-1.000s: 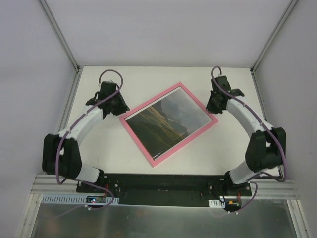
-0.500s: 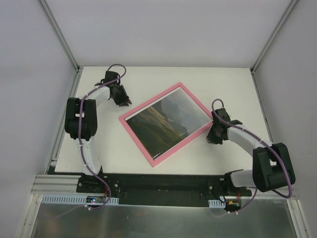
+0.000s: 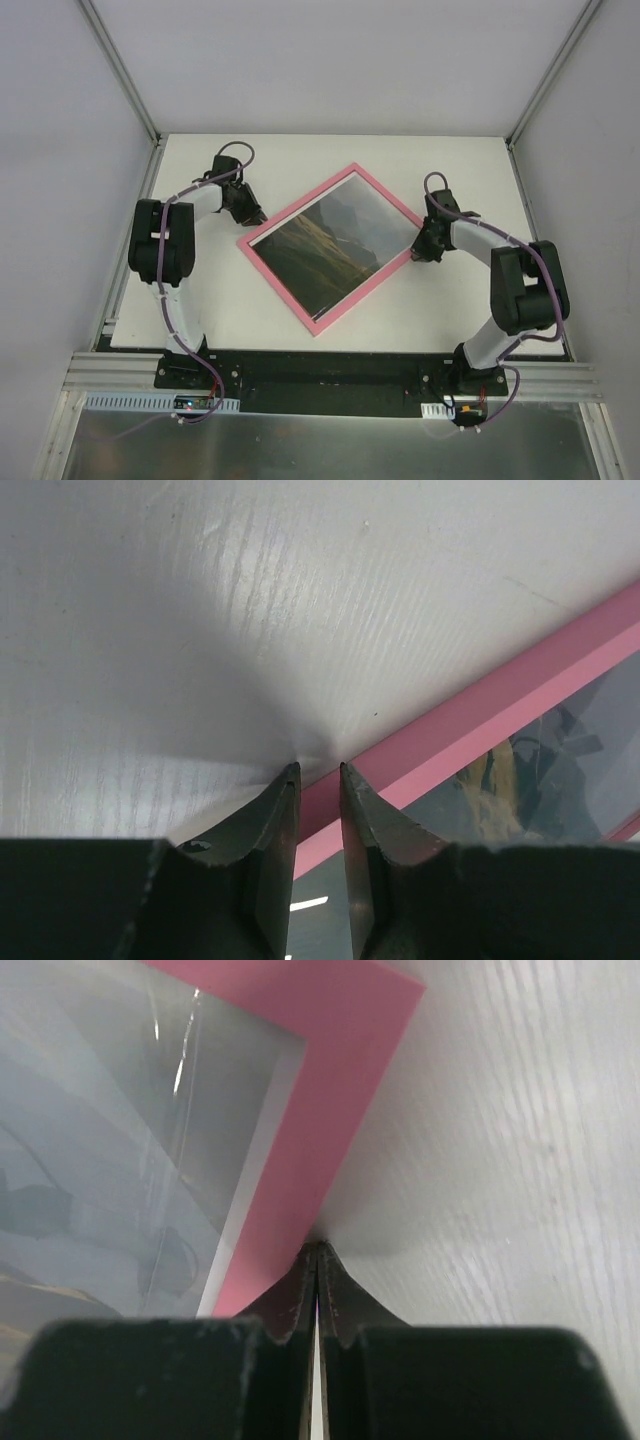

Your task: Put the photo into the frame

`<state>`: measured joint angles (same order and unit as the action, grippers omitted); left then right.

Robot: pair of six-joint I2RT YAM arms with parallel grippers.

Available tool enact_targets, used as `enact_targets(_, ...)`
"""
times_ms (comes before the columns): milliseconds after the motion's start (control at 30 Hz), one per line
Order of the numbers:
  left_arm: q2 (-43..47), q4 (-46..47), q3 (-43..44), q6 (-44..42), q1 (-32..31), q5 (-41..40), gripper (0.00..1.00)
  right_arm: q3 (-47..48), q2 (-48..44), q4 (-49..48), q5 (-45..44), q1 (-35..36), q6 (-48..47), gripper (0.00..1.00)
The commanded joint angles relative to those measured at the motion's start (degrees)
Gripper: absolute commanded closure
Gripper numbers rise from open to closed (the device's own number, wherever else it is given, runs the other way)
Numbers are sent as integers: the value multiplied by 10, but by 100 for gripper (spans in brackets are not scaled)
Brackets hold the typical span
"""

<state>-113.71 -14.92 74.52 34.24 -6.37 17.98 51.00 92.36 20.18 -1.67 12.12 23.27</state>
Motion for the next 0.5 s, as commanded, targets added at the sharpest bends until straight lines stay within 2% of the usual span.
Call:
enact_targets(0,33,-23,-61,15,-14,-5,78,70,68,13,11,-1,-16,99)
enact_targets(300,149,40,-218,58,-79,-15,78,268,195,94,41,16,-57,99)
enact_targets(467,170,75,-266,70,-96,-10,78,329,238,131,40,30,-70,99)
